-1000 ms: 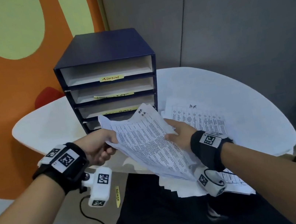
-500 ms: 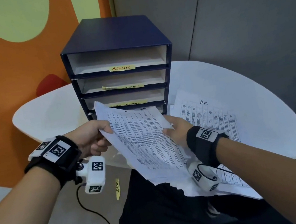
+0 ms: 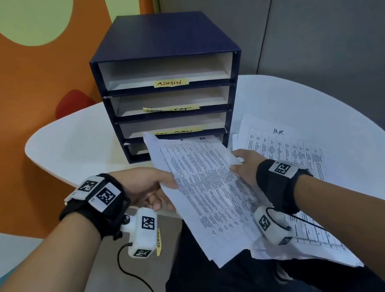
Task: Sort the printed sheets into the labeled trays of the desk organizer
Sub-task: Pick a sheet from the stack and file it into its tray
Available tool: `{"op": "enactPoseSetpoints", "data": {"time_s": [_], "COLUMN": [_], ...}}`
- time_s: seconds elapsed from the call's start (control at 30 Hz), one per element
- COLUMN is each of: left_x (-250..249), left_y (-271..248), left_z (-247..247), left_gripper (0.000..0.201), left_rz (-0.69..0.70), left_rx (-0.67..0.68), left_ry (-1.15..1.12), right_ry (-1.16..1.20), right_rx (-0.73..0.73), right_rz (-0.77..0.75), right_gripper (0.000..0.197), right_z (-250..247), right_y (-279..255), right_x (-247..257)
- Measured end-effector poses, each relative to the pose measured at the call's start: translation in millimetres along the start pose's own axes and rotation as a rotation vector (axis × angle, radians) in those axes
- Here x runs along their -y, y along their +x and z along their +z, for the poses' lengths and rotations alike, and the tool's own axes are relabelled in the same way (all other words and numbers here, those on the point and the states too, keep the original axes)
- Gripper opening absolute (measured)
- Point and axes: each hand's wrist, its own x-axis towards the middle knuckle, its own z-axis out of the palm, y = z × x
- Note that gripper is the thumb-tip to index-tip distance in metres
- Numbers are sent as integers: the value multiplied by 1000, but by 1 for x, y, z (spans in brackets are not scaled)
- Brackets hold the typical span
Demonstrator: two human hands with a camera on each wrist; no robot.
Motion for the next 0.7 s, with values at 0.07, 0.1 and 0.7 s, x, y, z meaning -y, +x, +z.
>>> {"op": "enactPoseSetpoints", "data": {"time_s": [0.07,0.1,0.7], "left_x": [-1,-2,11], "left_y": [5,7,24], "left_z": [2,4,-18], "left_gripper": [36,36,34], "left_rz": [-37,-62,-69], "left_rx": [-4,-5,-528], "left_ry": [39,57,-244], "right_ry": [-31,-39,229], "right_rx": [-36,-50,-189], "right_rz": [15,23,69], "right_gripper": [33,32,30], "right_z": [-1,-2,7], "right_y": [4,4,8], "right_x": [-2,-2,17]}}
